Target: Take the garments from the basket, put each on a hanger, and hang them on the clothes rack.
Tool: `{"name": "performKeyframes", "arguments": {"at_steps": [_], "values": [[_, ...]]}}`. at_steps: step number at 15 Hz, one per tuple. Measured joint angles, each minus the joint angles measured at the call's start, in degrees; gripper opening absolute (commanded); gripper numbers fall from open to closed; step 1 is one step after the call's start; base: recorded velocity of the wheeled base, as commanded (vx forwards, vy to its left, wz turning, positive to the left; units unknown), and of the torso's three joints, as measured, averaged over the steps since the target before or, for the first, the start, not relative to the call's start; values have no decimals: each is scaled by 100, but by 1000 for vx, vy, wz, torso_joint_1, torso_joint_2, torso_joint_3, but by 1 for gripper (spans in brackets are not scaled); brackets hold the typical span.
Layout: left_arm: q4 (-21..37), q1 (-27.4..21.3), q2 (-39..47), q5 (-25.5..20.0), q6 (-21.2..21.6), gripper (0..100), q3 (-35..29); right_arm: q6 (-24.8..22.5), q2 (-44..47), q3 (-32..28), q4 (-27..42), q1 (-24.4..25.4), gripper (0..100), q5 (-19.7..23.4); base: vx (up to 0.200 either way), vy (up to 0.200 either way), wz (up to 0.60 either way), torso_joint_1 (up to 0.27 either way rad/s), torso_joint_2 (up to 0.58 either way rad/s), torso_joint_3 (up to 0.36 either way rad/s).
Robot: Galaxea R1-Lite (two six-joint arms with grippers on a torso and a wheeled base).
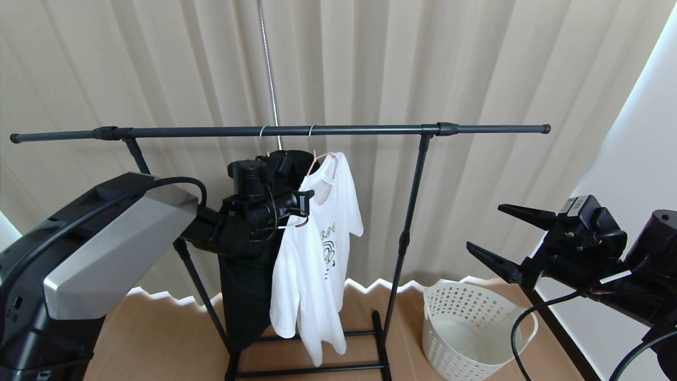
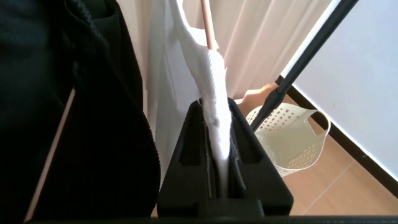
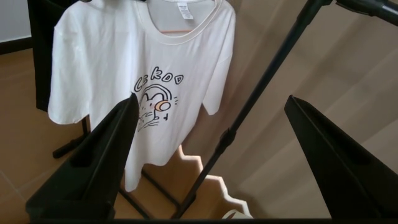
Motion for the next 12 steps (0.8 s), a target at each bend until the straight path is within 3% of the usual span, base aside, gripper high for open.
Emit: {"name": "performKeyframes", "arguments": {"at_steps": [3, 4, 12], "values": [[-6, 6, -18, 13, 0, 0, 90, 0, 0, 11, -2, 0, 100, 1, 0, 0, 0, 0, 0, 0], [-9, 6, -22, 13, 0, 100, 116, 0, 0, 11, -2, 0, 100, 1, 0, 0, 0, 0, 0, 0], [11, 72, -325, 13, 0, 100, 413, 0, 0, 9, -2, 11, 100, 0, 0, 0, 0, 0, 0, 0]]}}
